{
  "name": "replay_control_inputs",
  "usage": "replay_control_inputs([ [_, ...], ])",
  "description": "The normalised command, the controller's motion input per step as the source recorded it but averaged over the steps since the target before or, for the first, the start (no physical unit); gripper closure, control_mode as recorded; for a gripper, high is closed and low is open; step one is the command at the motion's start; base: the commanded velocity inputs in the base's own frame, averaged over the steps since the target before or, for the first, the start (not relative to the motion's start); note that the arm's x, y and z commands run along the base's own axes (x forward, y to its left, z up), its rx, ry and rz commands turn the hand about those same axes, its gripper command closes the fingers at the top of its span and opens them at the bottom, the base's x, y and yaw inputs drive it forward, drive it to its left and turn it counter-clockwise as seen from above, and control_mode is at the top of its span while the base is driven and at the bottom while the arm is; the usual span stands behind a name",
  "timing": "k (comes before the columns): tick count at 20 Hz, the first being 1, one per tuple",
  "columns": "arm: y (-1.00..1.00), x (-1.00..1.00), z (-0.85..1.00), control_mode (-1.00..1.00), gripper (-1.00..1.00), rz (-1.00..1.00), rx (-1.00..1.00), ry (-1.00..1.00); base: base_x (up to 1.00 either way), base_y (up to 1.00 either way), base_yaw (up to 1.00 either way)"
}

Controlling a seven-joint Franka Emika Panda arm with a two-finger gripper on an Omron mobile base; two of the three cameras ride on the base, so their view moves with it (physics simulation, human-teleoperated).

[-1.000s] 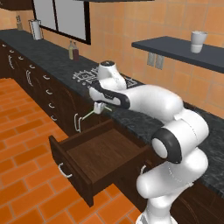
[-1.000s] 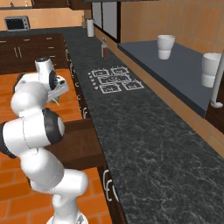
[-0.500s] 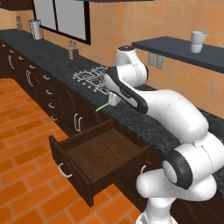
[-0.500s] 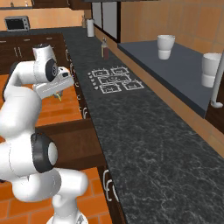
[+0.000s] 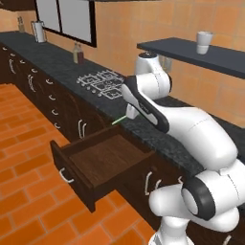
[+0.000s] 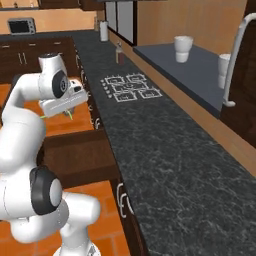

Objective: Take a straw from the drawer in front and place it inside the glass cup on the dining counter.

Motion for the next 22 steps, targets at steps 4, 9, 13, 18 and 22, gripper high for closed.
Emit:
replay_control_inputs([
  [4,0.0,0.0,0.0,1.0,1.0,0.0,0.0,0.0,-1.0,0.34,0.36],
  [9,0.0,0.0,0.0,1.0,1.0,0.0,0.0,0.0,-0.84,0.39,0.64],
  [13,0.0,0.0,0.0,1.0,1.0,0.0,0.0,0.0,-0.5,0.47,0.62],
  [18,0.0,0.0,0.0,1.0,1.0,0.0,0.0,0.0,0.05,0.95,0.23],
  [22,0.0,0.0,0.0,1.0,1.0,0.0,0.0,0.0,0.62,0.99,0.0],
])
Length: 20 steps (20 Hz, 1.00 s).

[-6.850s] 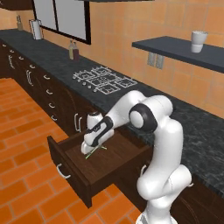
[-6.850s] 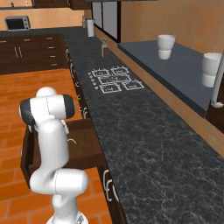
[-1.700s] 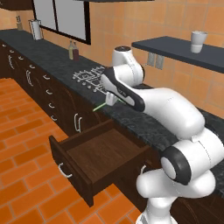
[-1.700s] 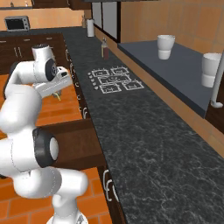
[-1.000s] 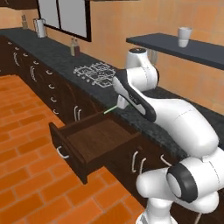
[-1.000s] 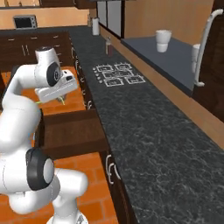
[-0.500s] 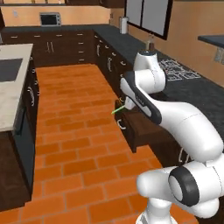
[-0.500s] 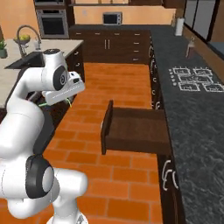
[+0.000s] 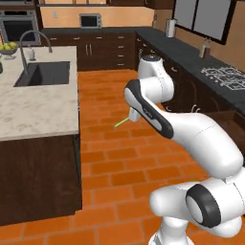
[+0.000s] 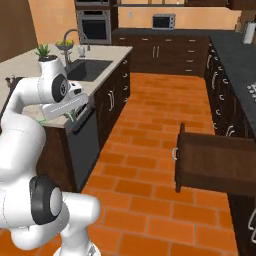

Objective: Take a straw from the drawer in front and place it inside the glass cup on the dining counter.

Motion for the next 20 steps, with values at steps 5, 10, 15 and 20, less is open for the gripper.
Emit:
replay_control_inputs([
  [5,0.0,0.0,0.0,1.0,1.0,0.0,0.0,0.0,0.75,1.0,0.0],
  [10,0.0,0.0,0.0,1.0,1.0,0.0,0.0,0.0,0.08,1.0,-0.01],
  [15,0.0,0.0,0.0,1.0,1.0,0.0,0.0,0.0,-0.49,1.0,-0.2],
  [20,0.0,0.0,0.0,1.0,1.0,0.0,0.0,0.0,-0.59,1.0,-0.34],
])
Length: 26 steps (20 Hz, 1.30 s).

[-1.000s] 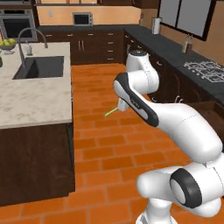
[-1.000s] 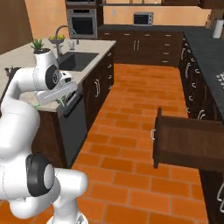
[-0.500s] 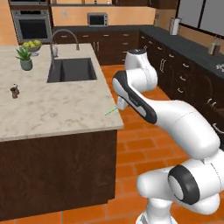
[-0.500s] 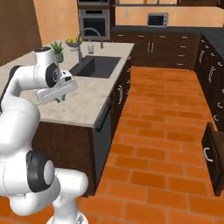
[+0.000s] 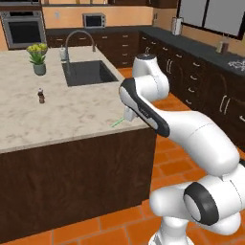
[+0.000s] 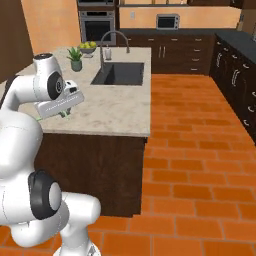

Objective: Take a straw from the drawer in front and place it inside the glass cup on the dining counter.

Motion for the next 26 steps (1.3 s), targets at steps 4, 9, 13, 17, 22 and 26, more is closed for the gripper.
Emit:
replay_control_inputs([
  [4,0.0,0.0,0.0,1.0,1.0,0.0,0.0,0.0,-0.54,1.0,-0.4],
  [9,0.0,0.0,0.0,1.0,1.0,0.0,0.0,0.0,-0.49,1.0,-0.41],
  [13,0.0,0.0,0.0,1.0,1.0,0.0,0.0,0.0,-0.54,1.0,-0.41],
  [17,0.0,0.0,0.0,1.0,1.0,0.0,0.0,0.0,-0.42,1.0,-0.38],
  [22,0.0,0.0,0.0,1.0,1.0,0.0,0.0,0.0,0.72,0.98,-0.19],
  [26,0.0,0.0,0.0,1.0,1.0,0.0,0.0,0.0,1.0,0.78,-0.02],
])
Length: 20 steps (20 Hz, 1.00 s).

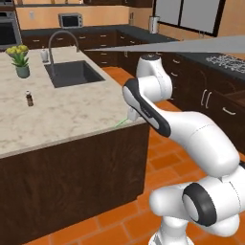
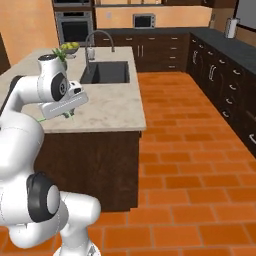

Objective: Take a straw from the drawer in front and place it inside the glass cup on the dining counter.

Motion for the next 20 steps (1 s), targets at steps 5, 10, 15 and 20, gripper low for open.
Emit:
replay_control_inputs([
  [5,0.0,0.0,0.0,1.0,1.0,0.0,0.0,0.0,1.0,0.23,0.0],
  [10,0.0,0.0,0.0,1.0,1.0,0.0,0.0,0.0,0.87,0.09,0.03],
  [15,0.0,0.0,0.0,1.0,1.0,0.0,0.0,0.0,-0.05,0.95,0.0],
  [20,0.0,0.0,0.0,1.0,1.0,0.0,0.0,0.0,-0.67,1.0,-0.07],
])
